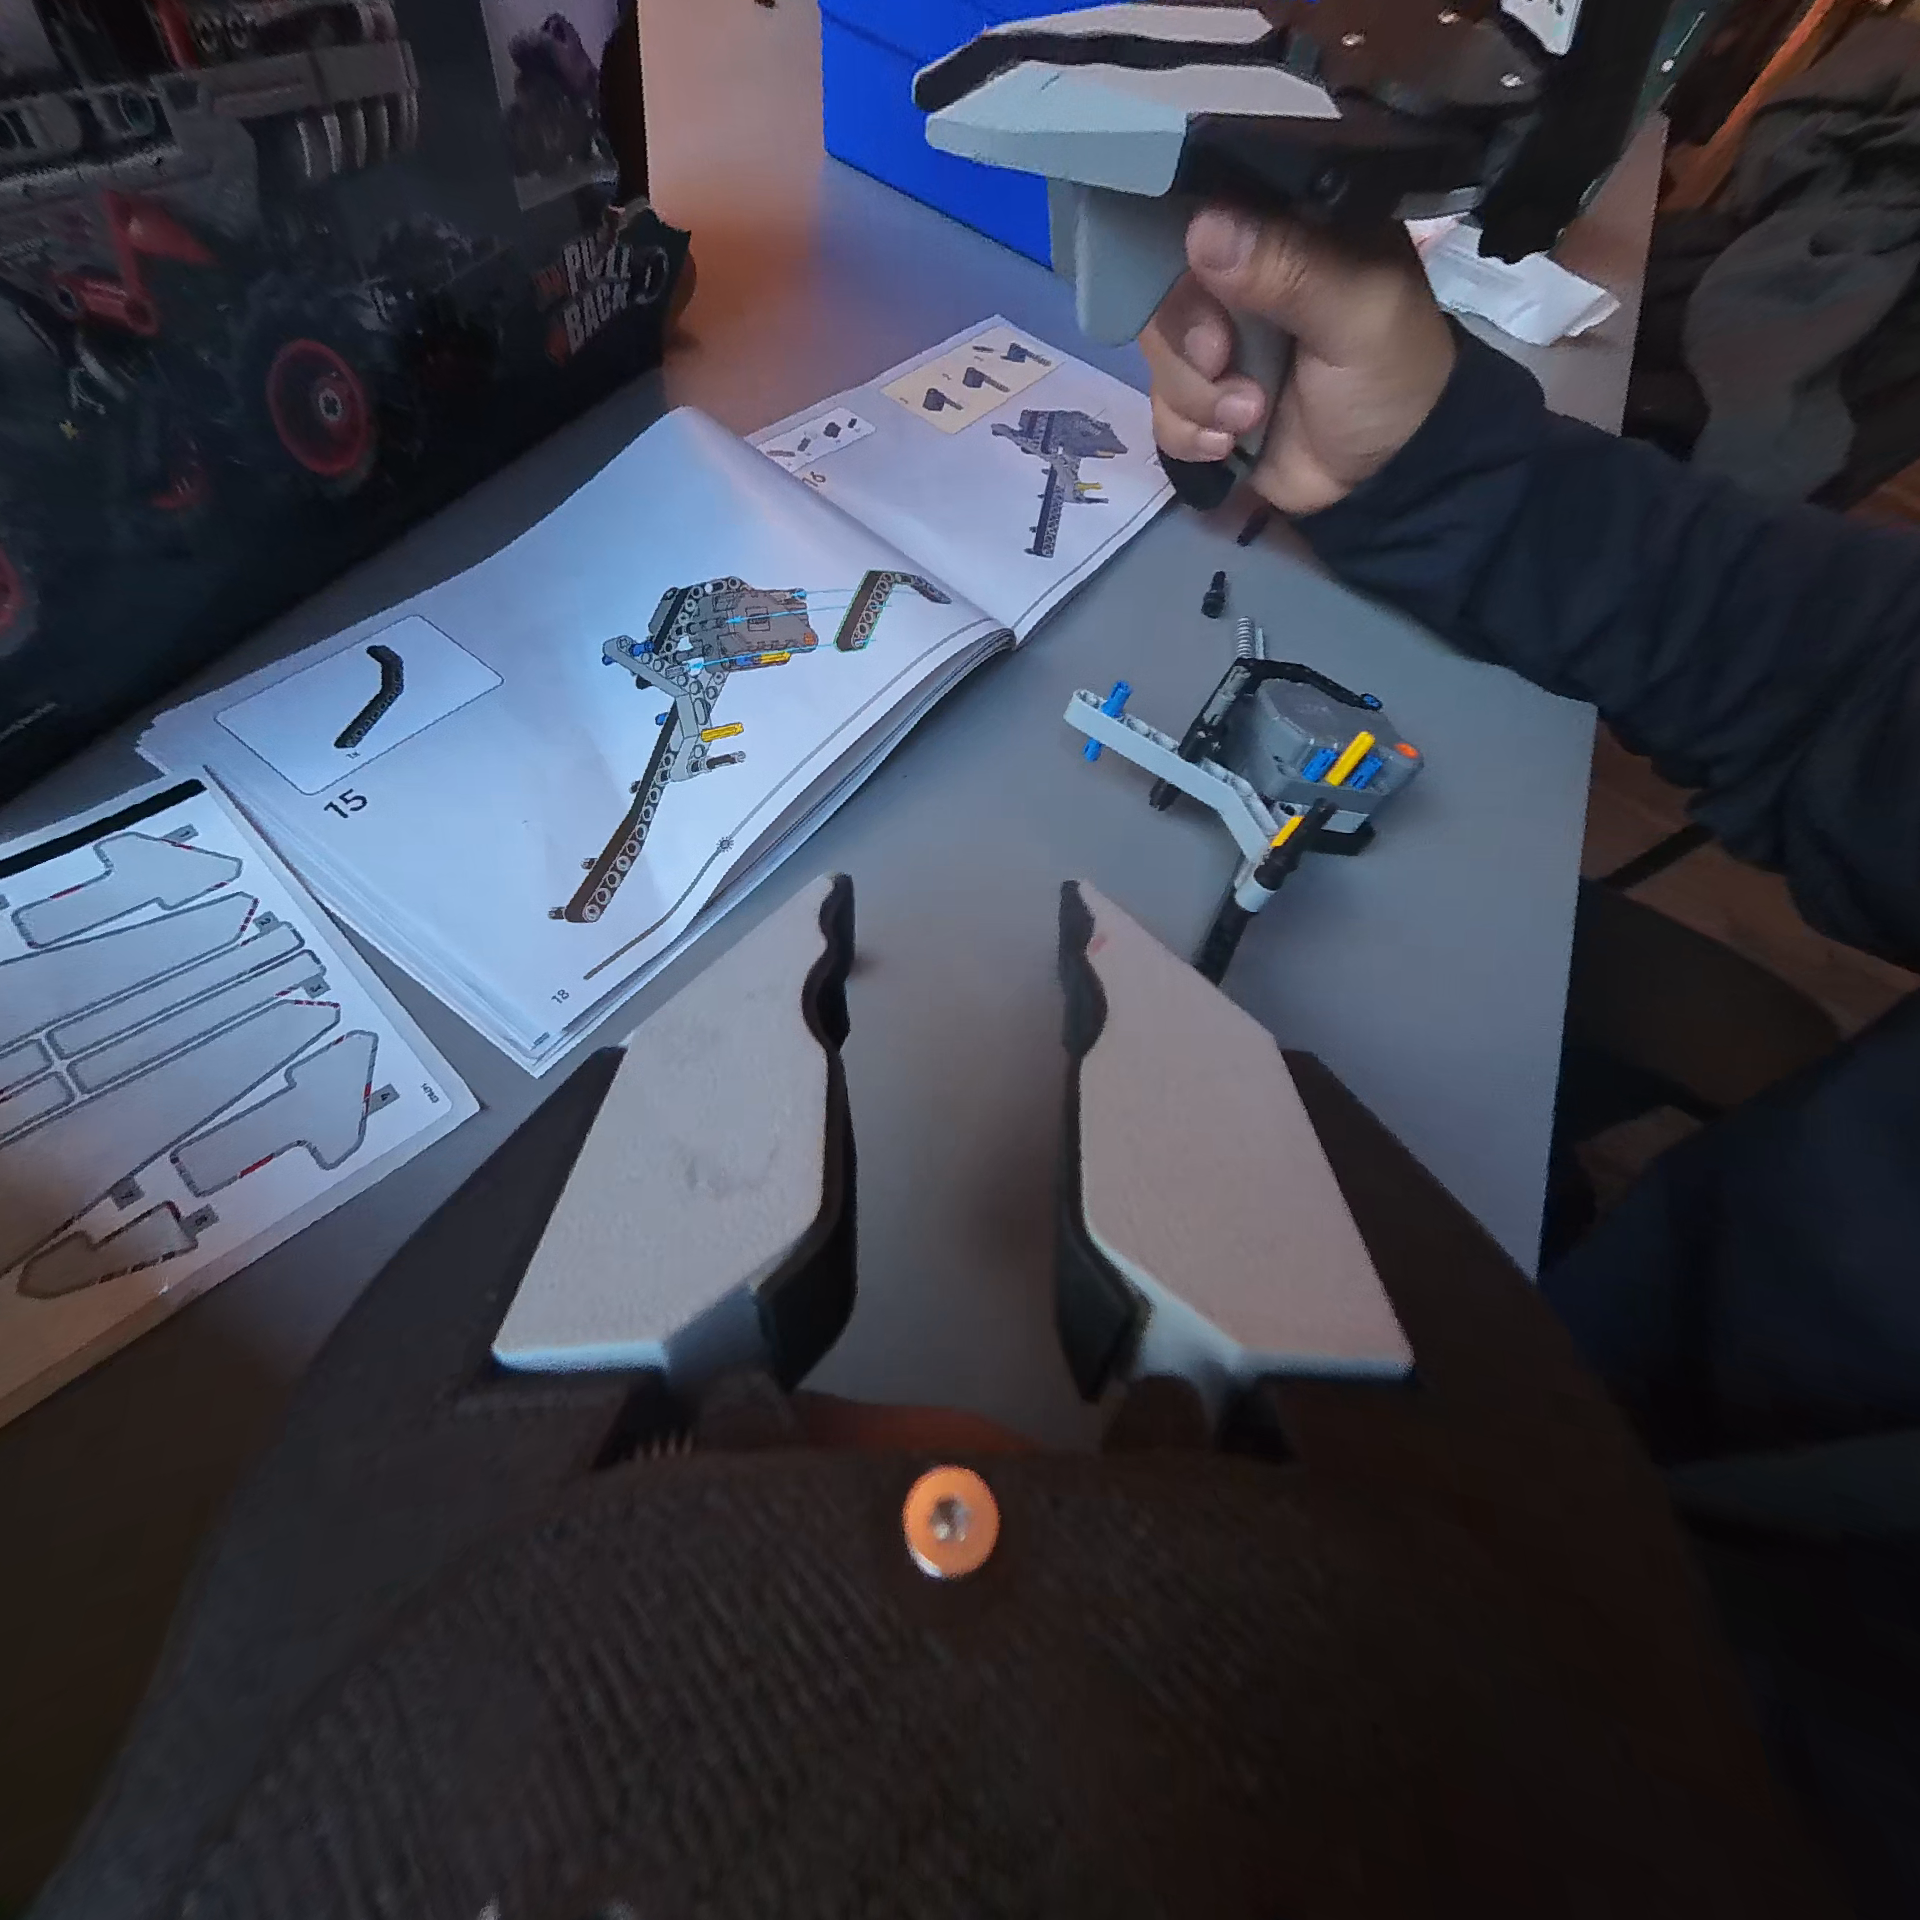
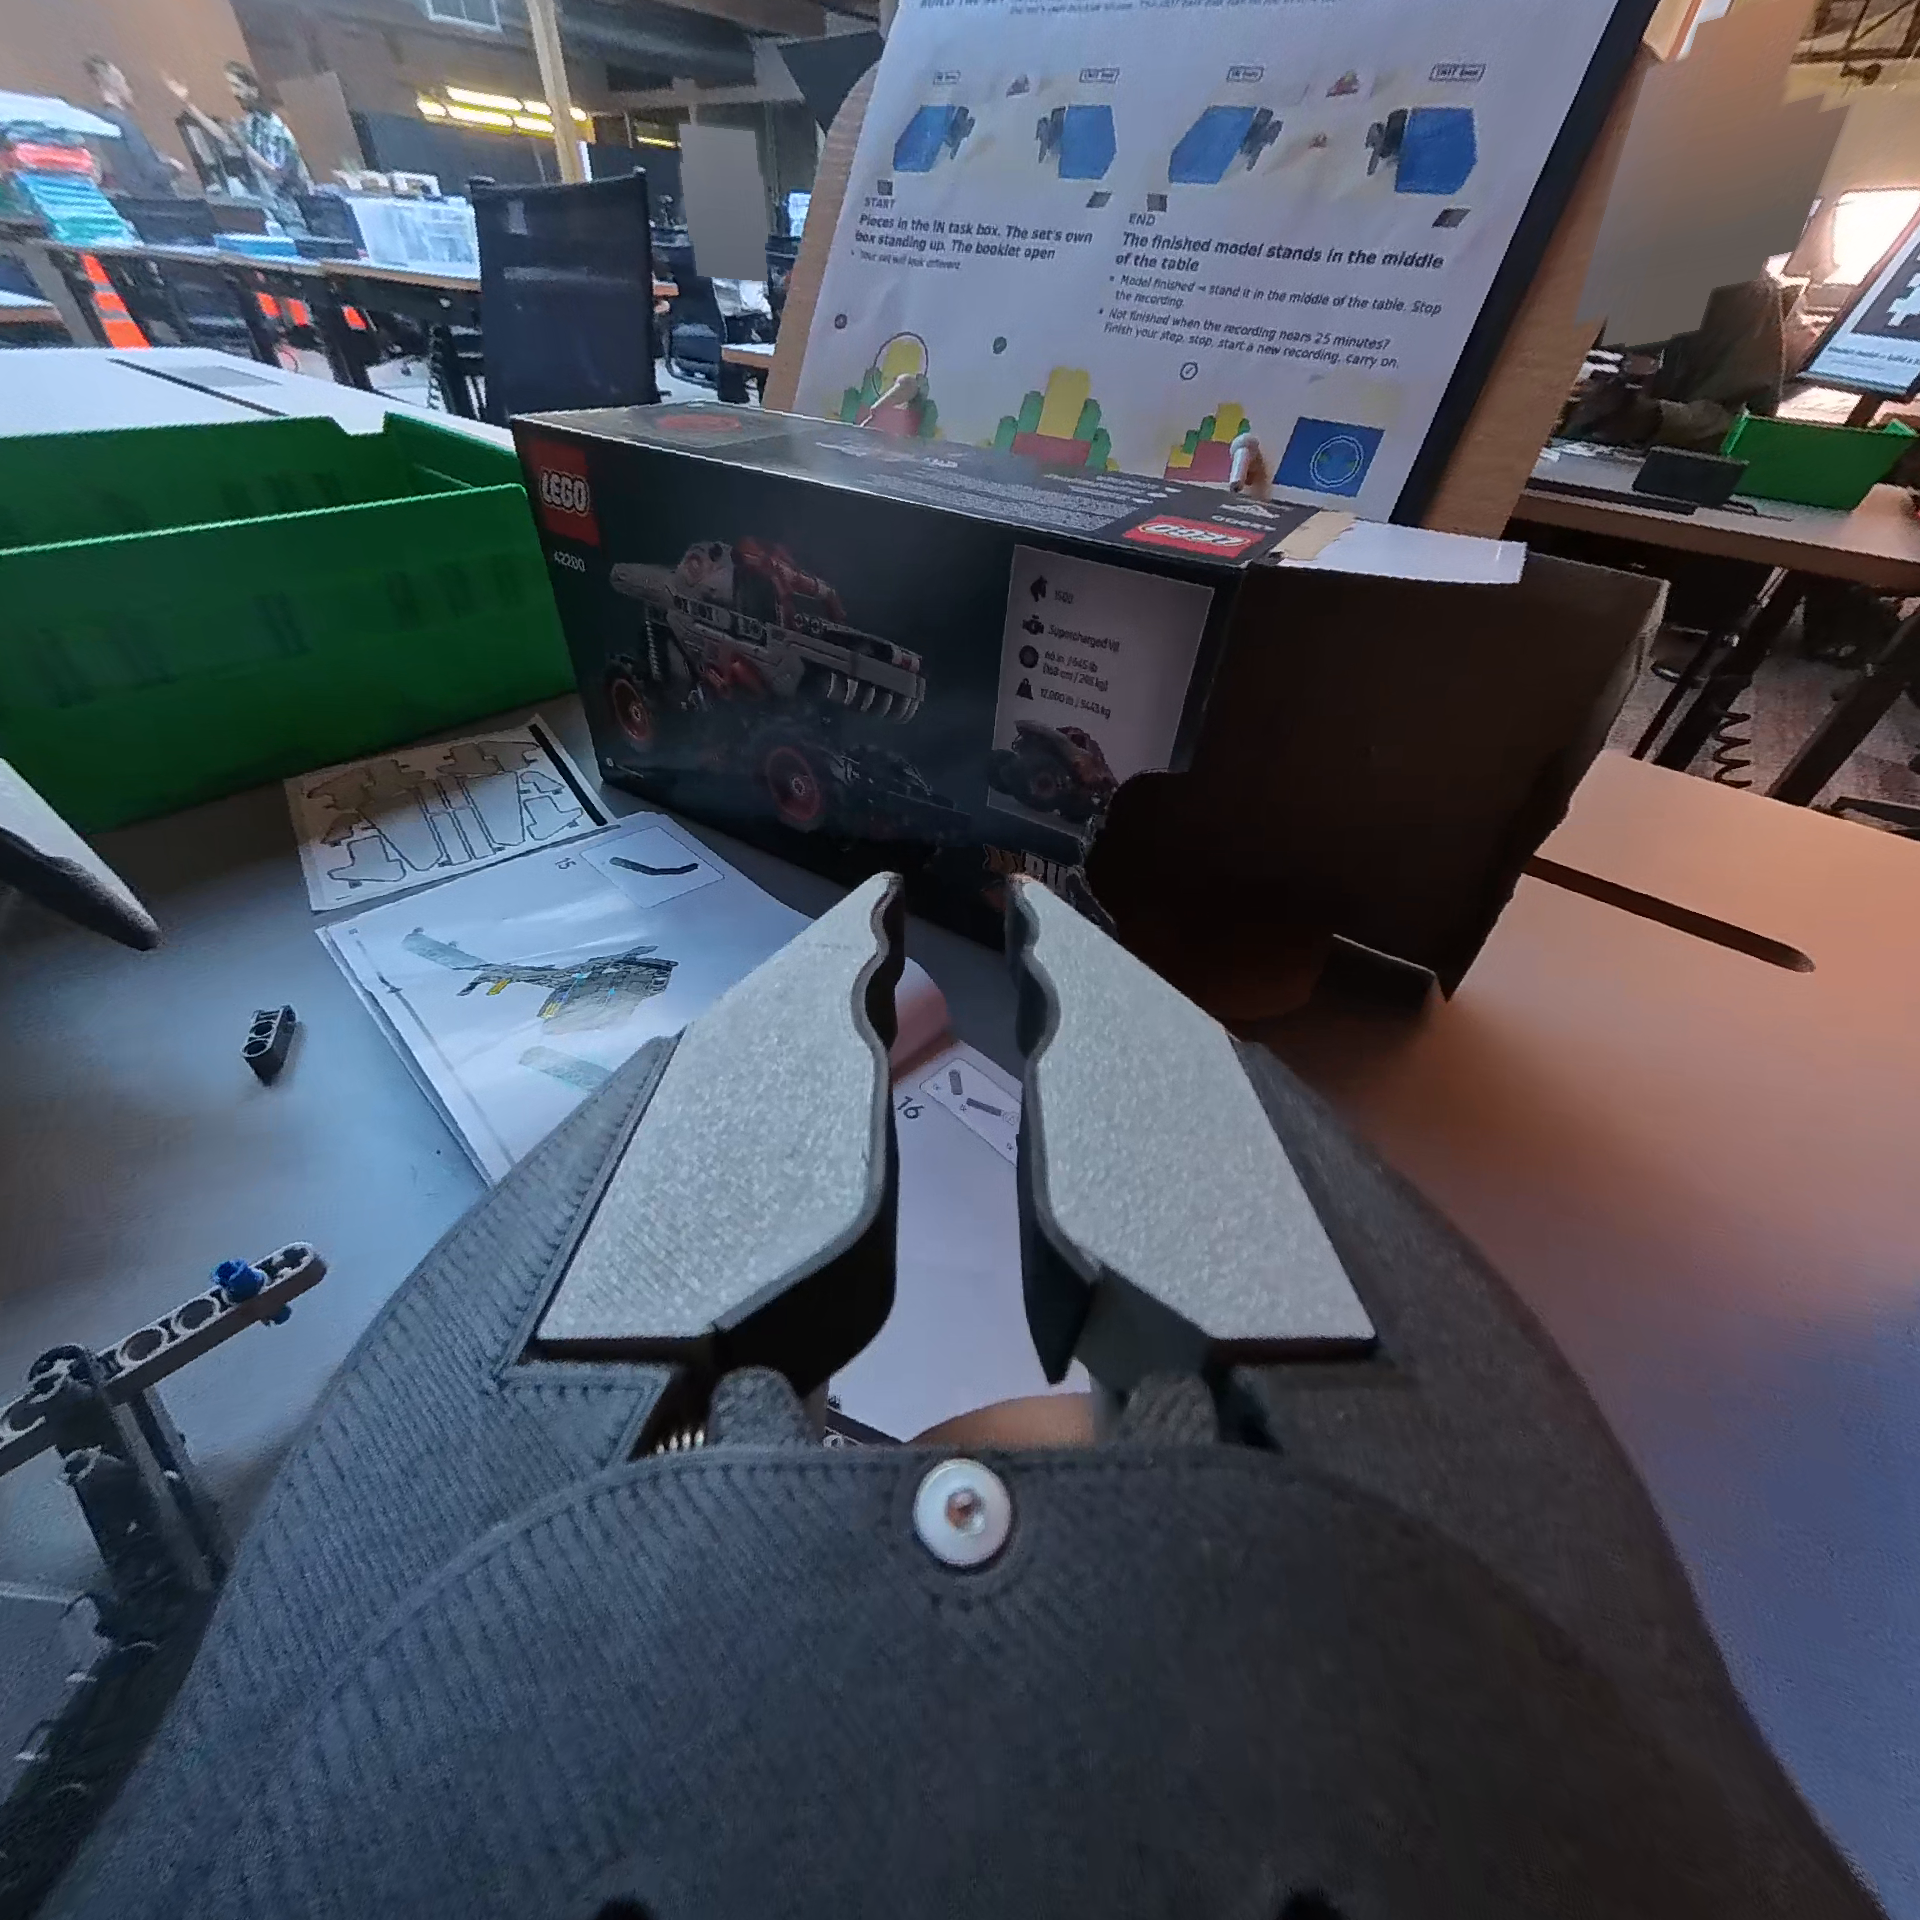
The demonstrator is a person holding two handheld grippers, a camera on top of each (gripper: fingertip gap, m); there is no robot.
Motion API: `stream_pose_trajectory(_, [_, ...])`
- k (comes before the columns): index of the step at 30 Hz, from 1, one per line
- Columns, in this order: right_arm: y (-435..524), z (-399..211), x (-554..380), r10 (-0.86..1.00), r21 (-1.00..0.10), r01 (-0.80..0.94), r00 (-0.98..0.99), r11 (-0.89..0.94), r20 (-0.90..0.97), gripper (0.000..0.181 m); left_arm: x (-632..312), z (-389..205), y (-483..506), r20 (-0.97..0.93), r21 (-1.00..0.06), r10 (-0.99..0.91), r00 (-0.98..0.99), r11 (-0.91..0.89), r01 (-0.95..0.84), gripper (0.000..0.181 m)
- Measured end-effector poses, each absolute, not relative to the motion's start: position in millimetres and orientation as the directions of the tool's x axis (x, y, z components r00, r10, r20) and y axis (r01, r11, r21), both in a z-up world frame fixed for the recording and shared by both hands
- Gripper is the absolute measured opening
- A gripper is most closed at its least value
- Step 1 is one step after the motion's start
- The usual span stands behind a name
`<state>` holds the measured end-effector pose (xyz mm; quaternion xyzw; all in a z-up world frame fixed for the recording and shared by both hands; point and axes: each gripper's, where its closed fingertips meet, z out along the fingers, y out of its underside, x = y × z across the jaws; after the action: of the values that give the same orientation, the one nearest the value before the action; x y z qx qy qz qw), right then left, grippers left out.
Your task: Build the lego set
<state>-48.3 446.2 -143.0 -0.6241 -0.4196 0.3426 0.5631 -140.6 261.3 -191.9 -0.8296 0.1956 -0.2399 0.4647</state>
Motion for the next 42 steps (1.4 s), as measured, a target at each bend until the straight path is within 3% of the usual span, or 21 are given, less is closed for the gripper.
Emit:
stream_pose_trajectory(20, [450.0, -137.5, -43.4, 0.897, -0.992, 0.122, 0.437, 0.015, 0.067, 0.014, -142.9, -188.9, 262.1, 0.211, -0.871, -0.54, 0.815, -0.483, -0.095, 0.038])
stream_pose_trajectory(28, [449.0, -138.8, -44.9, 0.897, -0.991, 0.131, 0.435, 0.022, 0.077, 0.014, -162.7, -192.9, 273.3, 0.187, -0.861, -0.433, 0.882, -0.504, -0.065, 0.001])
stream_pose_trajectory(42, [451.0, -134.3, -41.4, 0.893, -0.994, 0.11, 0.444, 0.022, 0.069, 0.012, -156.1, -188.9, 269.7, 0.213, -0.866, -0.472, 0.855, -0.496, -0.059, 0.007])
